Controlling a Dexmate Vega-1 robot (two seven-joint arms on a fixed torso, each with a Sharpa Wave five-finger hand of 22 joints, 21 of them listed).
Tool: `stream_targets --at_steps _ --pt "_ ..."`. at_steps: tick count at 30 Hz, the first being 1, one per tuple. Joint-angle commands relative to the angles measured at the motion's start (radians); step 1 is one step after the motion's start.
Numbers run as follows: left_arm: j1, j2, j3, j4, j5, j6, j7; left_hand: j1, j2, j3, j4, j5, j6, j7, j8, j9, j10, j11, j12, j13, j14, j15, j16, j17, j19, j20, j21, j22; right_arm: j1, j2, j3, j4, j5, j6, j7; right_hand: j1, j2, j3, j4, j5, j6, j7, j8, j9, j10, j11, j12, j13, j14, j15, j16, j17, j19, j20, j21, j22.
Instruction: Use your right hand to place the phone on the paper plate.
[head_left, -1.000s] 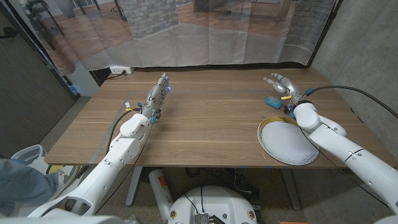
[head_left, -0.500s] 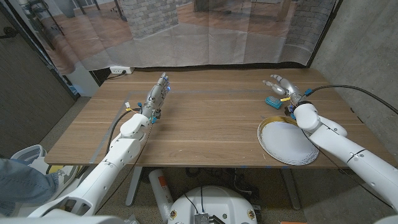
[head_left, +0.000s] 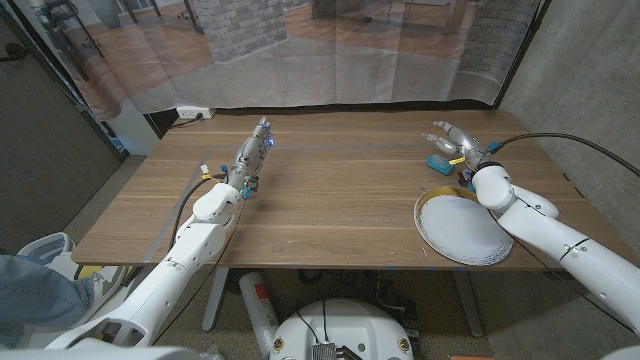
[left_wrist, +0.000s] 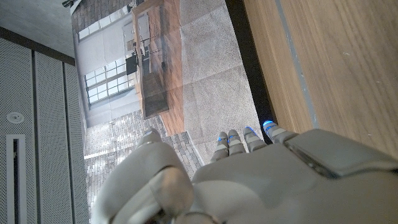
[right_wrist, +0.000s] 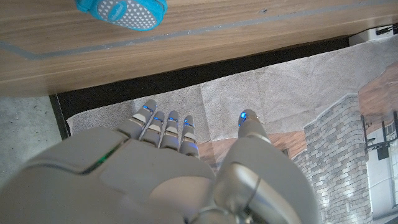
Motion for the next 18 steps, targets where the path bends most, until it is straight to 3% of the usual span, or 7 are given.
stream_targets --at_steps 1,13,18 --pt "0.005 0.005 0.003 -0.012 0.003 0.004 0.01 0.004 0.013 -0.003 0.003 -0.001 0.012 0.001 0.0 0.006 -0.002 0.004 -0.003 0.002 0.001 0.006 0.001 0.002 -0.008 -0.019 -0.003 0.005 0.012 -0.021 -0.018 -0.027 -0.048 -0.062 0.028 0.018 -0.003 0.004 -0.011 -0.001 0.001 -0.011 -0.003 0.002 -0.011 -0.002 -0.005 0.003 -0.001 0.011 -0.004 0.003 0.01 0.029 -0.004 0.002" --pt "0.005 0.004 0.002 -0.012 -0.002 0.006 0.011 0.005 0.015 -0.004 0.003 -0.003 0.014 0.001 0.0 0.006 -0.002 0.003 -0.003 0.002 0.002 0.008 0.001 0.002 -0.01 -0.017 -0.003 0.005 0.018 -0.044 -0.032 -0.054 -0.078 -0.123 0.059 0.054 -0.016 0.01 -0.02 -0.004 -0.005 -0.023 -0.002 0.002 -0.019 -0.007 -0.005 0.004 0.0 0.024 -0.003 0.003 0.045 0.146 -0.006 0.001" --pt "0.001 0.003 0.005 -0.009 0.0 0.004 0.01 0.006 0.017 -0.004 0.003 -0.004 0.014 0.0 0.0 0.006 -0.001 0.005 -0.002 0.002 0.002 0.007 0.001 0.002 -0.012 -0.013 -0.003 0.005 0.025 -0.051 -0.039 -0.058 -0.089 -0.132 0.072 0.061 -0.019 0.011 -0.021 -0.005 -0.006 -0.024 -0.002 0.003 -0.022 -0.005 -0.006 0.004 -0.006 0.03 -0.005 0.002 0.044 0.157 -0.009 0.0"
